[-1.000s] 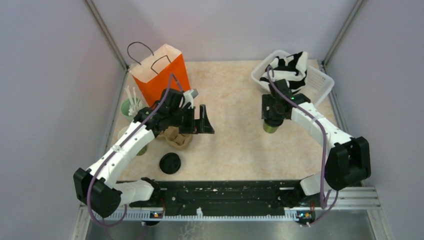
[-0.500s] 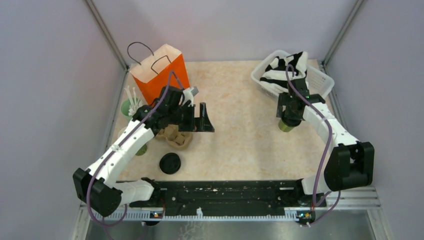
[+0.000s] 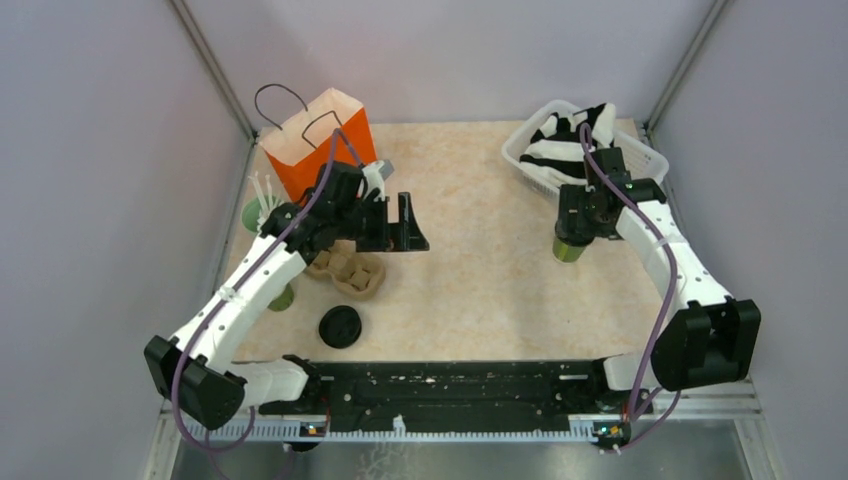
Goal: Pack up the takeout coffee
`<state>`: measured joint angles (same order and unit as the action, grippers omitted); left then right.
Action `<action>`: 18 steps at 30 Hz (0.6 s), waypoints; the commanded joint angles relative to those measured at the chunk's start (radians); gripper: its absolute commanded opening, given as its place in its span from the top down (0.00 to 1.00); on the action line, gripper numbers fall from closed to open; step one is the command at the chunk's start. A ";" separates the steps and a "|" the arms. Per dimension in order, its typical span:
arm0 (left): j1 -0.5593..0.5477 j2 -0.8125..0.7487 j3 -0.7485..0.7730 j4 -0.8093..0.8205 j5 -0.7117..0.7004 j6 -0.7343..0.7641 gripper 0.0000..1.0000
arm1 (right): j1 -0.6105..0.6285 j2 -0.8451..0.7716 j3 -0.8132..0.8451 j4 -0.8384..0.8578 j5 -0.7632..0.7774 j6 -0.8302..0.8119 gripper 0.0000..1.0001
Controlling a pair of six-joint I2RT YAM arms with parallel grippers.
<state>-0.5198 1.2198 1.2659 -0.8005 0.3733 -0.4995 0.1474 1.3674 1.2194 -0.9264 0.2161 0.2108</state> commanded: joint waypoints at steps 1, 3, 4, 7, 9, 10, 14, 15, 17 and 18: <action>0.001 0.009 0.037 0.049 -0.002 -0.025 0.01 | -0.003 0.017 0.040 -0.002 -0.008 -0.027 0.01; 0.002 0.012 0.044 0.046 -0.011 -0.027 0.01 | -0.003 0.005 0.051 -0.001 -0.019 -0.028 0.01; 0.002 0.014 0.052 0.041 -0.021 -0.025 0.01 | -0.003 0.001 0.061 -0.006 -0.025 -0.033 0.01; 0.002 0.037 0.098 0.015 -0.054 -0.003 0.01 | -0.004 -0.019 0.086 -0.025 -0.059 -0.047 0.01; 0.001 0.058 0.141 -0.011 -0.082 0.015 0.01 | -0.003 -0.037 0.090 -0.029 -0.100 -0.045 0.01; 0.001 0.070 0.164 -0.022 -0.103 0.023 0.01 | -0.003 -0.043 0.095 -0.038 -0.116 -0.041 0.01; 0.005 0.116 0.315 -0.091 -0.255 0.061 0.01 | -0.001 -0.077 0.108 -0.052 -0.207 -0.021 0.01; 0.007 0.131 0.358 -0.107 -0.303 0.076 0.01 | 0.001 -0.087 0.109 -0.051 -0.241 -0.015 0.01; 0.012 0.170 0.449 -0.127 -0.419 0.112 0.01 | 0.005 -0.109 0.108 -0.051 -0.299 -0.006 0.01; 0.017 0.186 0.494 -0.129 -0.477 0.126 0.01 | 0.008 -0.118 0.106 -0.051 -0.324 0.000 0.01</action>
<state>-0.5171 1.3651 1.5990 -0.9009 0.1448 -0.4538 0.1486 1.3178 1.2793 -0.9691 0.0292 0.1871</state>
